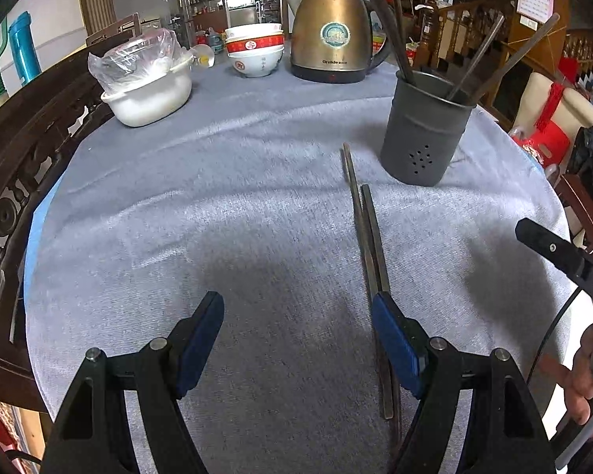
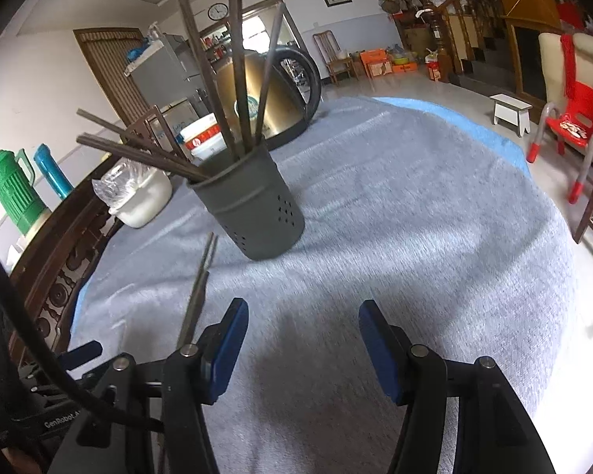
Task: Organize utensils
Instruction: 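Close the left gripper on a dark chopstick lying on the cloth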
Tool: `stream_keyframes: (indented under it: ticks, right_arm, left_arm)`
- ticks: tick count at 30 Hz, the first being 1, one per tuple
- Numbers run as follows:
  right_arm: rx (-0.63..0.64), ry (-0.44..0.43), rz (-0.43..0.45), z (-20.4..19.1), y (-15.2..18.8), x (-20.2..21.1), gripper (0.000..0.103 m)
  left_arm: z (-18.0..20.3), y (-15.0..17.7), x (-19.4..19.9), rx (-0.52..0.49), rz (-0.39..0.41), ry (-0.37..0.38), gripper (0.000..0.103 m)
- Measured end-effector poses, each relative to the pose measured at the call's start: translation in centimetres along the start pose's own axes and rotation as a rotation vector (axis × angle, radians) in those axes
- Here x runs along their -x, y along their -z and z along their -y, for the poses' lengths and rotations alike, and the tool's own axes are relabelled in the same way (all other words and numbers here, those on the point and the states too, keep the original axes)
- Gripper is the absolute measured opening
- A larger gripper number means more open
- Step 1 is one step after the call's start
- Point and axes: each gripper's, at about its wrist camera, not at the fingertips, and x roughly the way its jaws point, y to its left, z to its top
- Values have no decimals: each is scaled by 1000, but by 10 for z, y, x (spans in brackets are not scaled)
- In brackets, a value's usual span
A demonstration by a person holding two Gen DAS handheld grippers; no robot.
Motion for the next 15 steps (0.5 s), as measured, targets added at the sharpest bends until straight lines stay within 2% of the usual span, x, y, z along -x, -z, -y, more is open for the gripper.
stream_keyframes:
  ticks: [15]
  right_arm:
    - [-40, -9, -47, 8, 14, -13, 63]
  left_arm:
    - [6, 2, -26, -16, -51, 15, 78]
